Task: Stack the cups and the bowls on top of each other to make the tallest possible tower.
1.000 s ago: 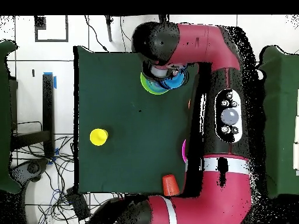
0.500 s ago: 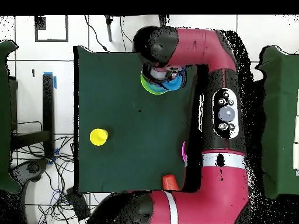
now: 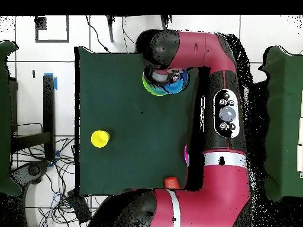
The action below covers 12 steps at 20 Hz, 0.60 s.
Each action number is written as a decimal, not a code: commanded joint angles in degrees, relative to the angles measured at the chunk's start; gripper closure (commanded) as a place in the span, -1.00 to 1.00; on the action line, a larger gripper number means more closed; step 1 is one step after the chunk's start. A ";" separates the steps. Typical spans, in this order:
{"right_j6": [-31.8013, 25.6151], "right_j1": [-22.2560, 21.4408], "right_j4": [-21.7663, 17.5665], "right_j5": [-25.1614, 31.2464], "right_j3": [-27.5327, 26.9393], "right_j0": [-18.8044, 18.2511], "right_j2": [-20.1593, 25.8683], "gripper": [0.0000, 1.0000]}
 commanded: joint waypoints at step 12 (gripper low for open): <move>-12.53 1.28 -3.57 0.21 2.02 1.52 2.72 -1.00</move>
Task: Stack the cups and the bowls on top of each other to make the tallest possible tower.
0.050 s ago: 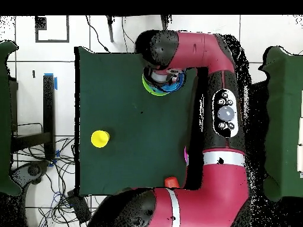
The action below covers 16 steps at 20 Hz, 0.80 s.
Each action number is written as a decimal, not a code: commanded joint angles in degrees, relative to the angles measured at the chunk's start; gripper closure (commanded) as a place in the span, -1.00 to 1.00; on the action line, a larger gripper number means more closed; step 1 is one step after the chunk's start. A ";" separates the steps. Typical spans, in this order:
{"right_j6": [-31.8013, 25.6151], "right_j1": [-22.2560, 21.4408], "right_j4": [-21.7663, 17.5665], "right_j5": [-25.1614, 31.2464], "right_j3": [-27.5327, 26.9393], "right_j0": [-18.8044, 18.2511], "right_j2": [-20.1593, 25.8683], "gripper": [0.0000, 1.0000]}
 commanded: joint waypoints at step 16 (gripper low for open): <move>-13.66 -2.09 -2.53 3.95 2.48 1.58 2.78 -1.00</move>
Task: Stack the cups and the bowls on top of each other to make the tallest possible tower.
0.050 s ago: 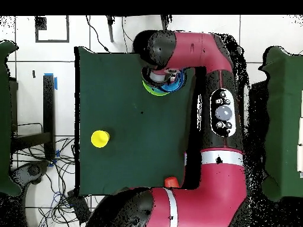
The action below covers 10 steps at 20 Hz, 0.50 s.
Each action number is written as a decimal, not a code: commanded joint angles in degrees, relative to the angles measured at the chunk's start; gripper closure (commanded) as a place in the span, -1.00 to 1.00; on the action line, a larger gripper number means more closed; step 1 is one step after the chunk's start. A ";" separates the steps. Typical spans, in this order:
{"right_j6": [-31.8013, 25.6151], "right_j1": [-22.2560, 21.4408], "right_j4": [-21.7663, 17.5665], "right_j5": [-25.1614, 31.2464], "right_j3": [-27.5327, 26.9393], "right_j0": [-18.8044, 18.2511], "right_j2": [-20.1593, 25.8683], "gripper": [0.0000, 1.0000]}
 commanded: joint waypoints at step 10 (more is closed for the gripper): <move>-15.33 -2.15 -2.79 9.96 -2.19 1.53 3.66 -1.00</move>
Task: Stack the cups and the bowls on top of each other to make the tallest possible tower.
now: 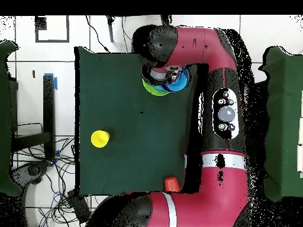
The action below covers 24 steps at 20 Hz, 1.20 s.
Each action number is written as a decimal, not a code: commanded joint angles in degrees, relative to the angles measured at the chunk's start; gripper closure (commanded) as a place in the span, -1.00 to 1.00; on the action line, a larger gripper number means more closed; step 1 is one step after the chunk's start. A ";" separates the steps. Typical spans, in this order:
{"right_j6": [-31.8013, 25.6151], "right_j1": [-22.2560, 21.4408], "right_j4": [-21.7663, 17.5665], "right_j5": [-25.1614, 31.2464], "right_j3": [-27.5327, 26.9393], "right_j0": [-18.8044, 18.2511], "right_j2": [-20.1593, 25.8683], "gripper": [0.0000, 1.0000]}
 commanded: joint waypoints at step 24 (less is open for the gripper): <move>-7.59 -3.32 2.20 7.76 3.40 2.83 3.58 -1.00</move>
